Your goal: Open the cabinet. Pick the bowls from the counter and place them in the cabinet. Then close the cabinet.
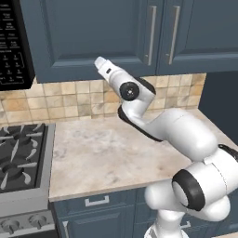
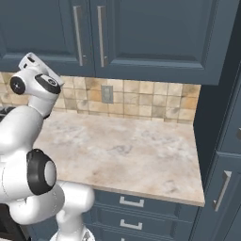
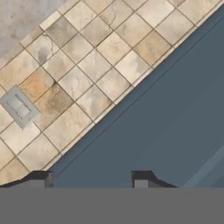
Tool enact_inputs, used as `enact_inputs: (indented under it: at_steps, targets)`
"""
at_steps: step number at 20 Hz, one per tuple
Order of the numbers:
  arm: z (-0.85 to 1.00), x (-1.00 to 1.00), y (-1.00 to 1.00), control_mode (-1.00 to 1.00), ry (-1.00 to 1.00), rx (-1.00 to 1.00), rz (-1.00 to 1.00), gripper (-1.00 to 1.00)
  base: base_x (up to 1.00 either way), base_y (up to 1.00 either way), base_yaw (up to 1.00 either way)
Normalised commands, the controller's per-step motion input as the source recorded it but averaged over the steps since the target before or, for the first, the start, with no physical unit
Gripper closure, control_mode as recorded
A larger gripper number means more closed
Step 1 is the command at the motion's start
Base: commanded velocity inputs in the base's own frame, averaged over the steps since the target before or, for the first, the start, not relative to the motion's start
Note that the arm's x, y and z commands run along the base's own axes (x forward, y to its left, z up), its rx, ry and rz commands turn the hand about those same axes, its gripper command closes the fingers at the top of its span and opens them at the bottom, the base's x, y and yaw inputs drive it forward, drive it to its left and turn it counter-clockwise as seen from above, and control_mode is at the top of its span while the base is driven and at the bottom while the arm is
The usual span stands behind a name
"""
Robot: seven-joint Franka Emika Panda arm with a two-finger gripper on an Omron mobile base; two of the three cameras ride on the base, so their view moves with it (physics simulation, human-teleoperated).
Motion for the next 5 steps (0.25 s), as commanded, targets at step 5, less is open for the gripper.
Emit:
enact_inputs:
  at_steps: [5]
  targets:
    - [0.0, 0.45, 0.0, -1.0, 0.05, 0.0, 0.01, -1.0, 0.0, 0.0, 0.0]
